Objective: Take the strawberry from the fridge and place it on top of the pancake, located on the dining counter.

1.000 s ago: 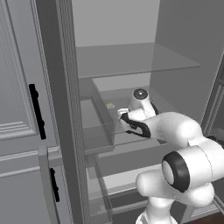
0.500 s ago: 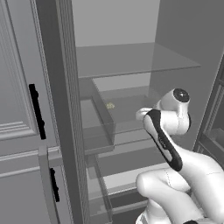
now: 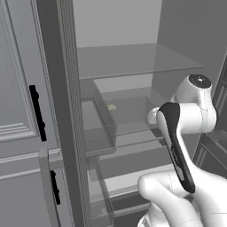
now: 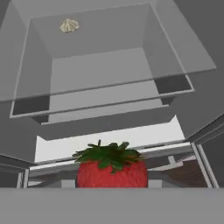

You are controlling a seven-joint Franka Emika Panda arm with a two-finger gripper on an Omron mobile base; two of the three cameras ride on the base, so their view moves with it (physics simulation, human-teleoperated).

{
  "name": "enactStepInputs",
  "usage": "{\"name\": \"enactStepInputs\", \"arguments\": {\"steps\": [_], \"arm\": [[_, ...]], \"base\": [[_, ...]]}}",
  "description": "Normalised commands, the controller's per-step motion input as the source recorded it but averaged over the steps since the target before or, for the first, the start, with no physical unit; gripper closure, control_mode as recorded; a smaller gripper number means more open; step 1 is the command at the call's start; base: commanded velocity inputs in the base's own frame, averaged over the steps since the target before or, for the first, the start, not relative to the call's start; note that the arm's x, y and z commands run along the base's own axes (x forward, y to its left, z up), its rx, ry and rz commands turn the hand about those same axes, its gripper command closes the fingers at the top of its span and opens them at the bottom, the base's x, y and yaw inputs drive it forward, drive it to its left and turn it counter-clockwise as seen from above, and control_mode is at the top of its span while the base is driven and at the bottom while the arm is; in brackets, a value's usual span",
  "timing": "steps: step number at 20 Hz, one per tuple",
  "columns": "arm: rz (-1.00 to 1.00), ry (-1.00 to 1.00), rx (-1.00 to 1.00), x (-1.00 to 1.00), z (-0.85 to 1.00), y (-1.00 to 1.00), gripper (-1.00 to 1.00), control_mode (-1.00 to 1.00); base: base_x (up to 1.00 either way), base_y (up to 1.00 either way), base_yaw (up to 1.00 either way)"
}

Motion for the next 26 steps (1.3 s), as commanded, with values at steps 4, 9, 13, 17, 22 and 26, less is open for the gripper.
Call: {"name": "enactStepInputs", "arguments": {"steps": [4,9,13,17,22,26], "arm": [[0.08,0.06,-0.21,-0.85,0.12,0.00,1.00,-1.00],[0.10,-0.02,0.02,-0.32,-0.24,-0.08,1.00,-1.00],[0.03,0.03,0.00,0.00,-0.06,0.00,1.00,-1.00],[0.00,0.00,0.00,0.00,0.00,0.00,1.00,-1.00],[0.00,0.00,0.00,0.00,0.00,0.00,1.00,1.00],[0.00,0.00,0.00,0.00,0.00,0.00,1.00,1.00]], "base": [[0.00,0.00,0.00],[0.00,0.00,0.00],[0.00,0.00,0.00],[0.00,0.00,0.00],[-0.14,0.00,0.00],[-0.82,-0.03,0.00]]}}
